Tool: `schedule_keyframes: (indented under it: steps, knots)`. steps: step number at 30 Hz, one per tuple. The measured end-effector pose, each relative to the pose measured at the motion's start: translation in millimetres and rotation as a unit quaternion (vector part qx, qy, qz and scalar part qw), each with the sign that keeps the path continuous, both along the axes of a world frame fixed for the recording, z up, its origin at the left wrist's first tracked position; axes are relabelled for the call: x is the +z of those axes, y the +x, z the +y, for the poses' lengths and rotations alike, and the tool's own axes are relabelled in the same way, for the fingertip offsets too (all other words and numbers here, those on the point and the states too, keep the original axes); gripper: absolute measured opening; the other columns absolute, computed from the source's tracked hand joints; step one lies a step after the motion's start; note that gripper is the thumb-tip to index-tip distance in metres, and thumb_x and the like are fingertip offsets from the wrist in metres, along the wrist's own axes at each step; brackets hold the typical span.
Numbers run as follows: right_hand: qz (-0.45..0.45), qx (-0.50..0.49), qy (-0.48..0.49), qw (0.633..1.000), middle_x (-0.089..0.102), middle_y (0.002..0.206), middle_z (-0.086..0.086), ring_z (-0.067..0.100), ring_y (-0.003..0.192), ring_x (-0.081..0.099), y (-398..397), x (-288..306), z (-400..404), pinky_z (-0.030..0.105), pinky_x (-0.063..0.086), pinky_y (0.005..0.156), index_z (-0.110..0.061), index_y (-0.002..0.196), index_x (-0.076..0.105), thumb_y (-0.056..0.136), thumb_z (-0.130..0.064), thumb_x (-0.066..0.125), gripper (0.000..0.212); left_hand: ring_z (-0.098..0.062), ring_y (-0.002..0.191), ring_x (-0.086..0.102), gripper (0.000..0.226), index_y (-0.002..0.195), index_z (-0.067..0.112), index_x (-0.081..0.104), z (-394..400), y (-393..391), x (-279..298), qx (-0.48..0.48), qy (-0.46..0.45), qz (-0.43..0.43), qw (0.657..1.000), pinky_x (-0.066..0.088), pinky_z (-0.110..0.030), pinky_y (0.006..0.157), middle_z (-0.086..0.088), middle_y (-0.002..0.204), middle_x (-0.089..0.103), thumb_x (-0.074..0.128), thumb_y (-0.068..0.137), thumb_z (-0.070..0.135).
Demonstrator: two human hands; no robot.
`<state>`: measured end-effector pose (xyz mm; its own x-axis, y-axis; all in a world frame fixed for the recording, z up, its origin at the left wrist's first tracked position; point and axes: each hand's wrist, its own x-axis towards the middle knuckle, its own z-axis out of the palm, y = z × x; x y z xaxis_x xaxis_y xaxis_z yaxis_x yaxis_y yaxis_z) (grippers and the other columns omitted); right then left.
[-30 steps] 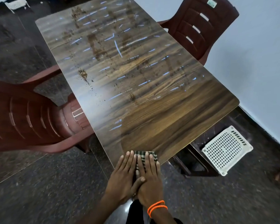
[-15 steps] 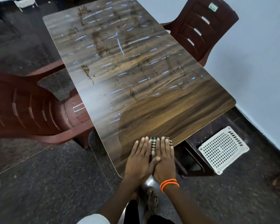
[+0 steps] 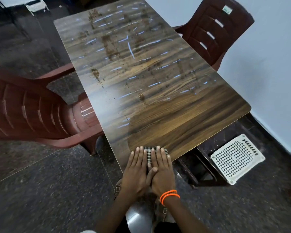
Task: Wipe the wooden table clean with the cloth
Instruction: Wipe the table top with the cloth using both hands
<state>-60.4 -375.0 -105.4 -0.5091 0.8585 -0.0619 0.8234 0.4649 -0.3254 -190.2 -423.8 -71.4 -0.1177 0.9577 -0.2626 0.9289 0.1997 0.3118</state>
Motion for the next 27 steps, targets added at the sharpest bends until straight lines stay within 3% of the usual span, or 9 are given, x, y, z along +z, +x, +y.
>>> schedule_keyframes:
  steps: [4,7,11,13,19,27]
  knots:
    - [-0.030,-0.046,0.005,0.998,0.023,0.167,0.010,0.025,0.156,0.015,-32,-2,45,0.045,0.015,0.123,-0.016,0.159,0.028,0.101,-0.035,0.037,0.062,-0.024,0.157,0.006,0.084,0.159,0.005,0.022,51,-34,-1,-0.037,0.025,0.012,0.999,0.003,-0.044,0.126,-0.016,0.167,0.018,0.004,0.103,0.064]
    - [-0.038,-0.074,0.006,0.997,0.027,0.165,0.016,0.030,0.153,0.023,-73,1,63,0.047,0.015,0.120,-0.009,0.157,0.032,0.094,-0.032,0.031,0.067,-0.021,0.157,0.001,0.082,0.161,0.007,0.018,80,-75,-3,-0.070,0.029,0.033,0.997,0.001,-0.043,0.126,-0.012,0.168,0.016,0.001,0.103,0.063]
    - [-0.027,-0.104,-0.009,0.994,0.024,0.166,0.017,0.031,0.154,0.019,-132,3,67,0.048,0.012,0.122,-0.011,0.158,0.030,0.096,-0.034,0.027,0.066,-0.019,0.157,-0.004,0.089,0.162,0.009,0.013,91,-134,-5,-0.111,0.031,0.045,0.992,-0.002,-0.044,0.126,-0.009,0.170,0.010,-0.011,0.097,0.065]
    - [-0.027,-0.104,-0.014,0.994,0.021,0.167,0.016,0.030,0.155,0.015,-159,3,58,0.048,0.010,0.123,-0.014,0.159,0.028,0.098,-0.036,0.029,0.065,-0.019,0.157,-0.001,0.091,0.161,0.008,0.014,85,-162,-4,-0.127,0.042,0.043,0.990,-0.001,-0.044,0.126,-0.010,0.169,0.012,-0.012,0.097,0.066]
    - [-0.018,-0.115,-0.024,0.993,0.012,0.169,0.012,0.025,0.157,0.004,-195,4,-9,0.048,0.010,0.124,-0.021,0.161,0.022,0.103,-0.037,0.033,0.061,-0.020,0.157,0.005,0.079,0.159,0.005,0.023,28,-207,-3,-0.161,0.064,0.019,0.985,0.010,-0.045,0.126,-0.014,0.166,0.023,0.018,0.105,0.063]
    - [-0.020,-0.180,-0.049,0.982,0.006,0.171,0.003,0.021,0.157,0.002,-135,9,-104,0.047,0.018,0.123,-0.025,0.162,0.017,0.105,-0.031,0.042,0.062,-0.025,0.158,0.001,0.086,0.160,0.004,0.021,-46,-156,1,-0.233,0.011,-0.038,0.972,0.018,-0.050,0.125,-0.016,0.168,0.016,0.025,0.103,0.068]
